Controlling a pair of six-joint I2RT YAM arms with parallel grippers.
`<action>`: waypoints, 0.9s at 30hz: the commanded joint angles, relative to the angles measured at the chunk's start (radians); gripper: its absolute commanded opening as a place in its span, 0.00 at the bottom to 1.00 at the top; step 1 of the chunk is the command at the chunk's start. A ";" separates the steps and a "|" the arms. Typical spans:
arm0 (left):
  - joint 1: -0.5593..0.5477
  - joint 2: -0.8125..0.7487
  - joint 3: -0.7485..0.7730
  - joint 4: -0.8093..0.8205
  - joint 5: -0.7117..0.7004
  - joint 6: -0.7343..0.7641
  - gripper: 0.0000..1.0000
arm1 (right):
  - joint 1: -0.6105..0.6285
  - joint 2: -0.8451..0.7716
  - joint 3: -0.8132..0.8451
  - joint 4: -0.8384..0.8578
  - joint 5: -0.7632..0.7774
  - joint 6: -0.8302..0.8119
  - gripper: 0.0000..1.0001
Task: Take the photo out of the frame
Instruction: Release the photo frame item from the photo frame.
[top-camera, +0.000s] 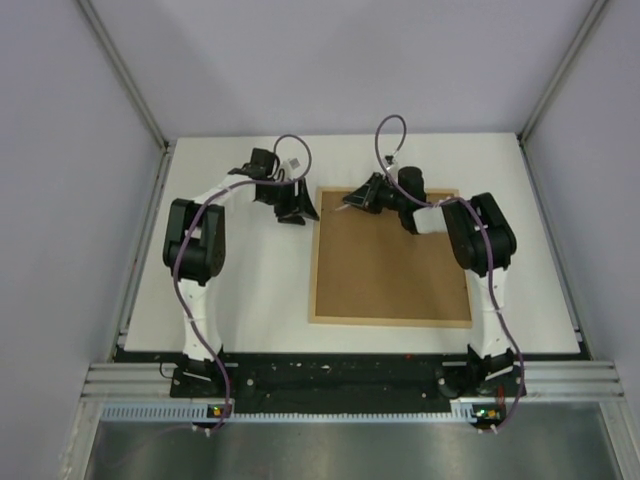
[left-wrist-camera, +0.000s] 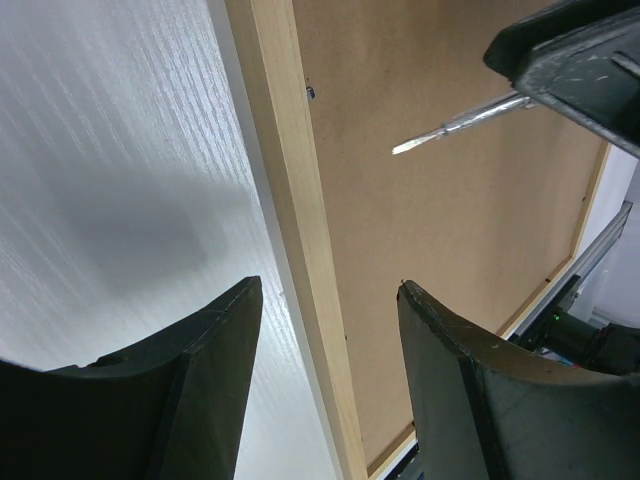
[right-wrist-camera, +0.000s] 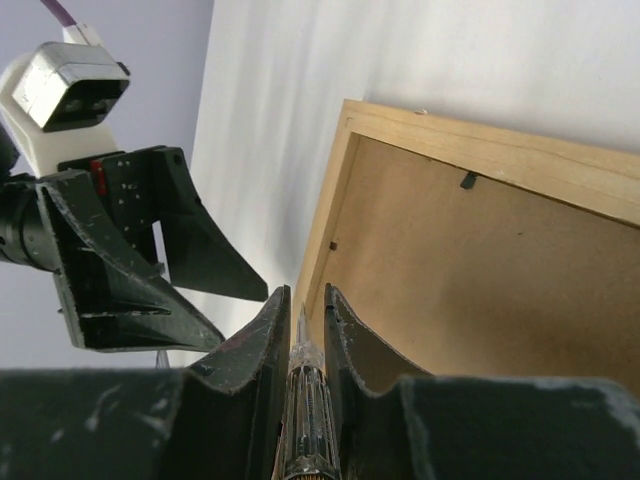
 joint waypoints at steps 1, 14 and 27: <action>-0.002 0.019 0.006 0.066 0.052 -0.038 0.63 | 0.018 0.054 0.055 0.104 0.047 0.018 0.00; -0.002 0.100 0.038 0.093 0.104 -0.087 0.63 | 0.041 0.188 0.187 0.044 0.039 0.016 0.00; -0.005 0.131 0.035 0.078 0.050 -0.092 0.40 | 0.054 0.209 0.216 0.008 0.027 -0.007 0.00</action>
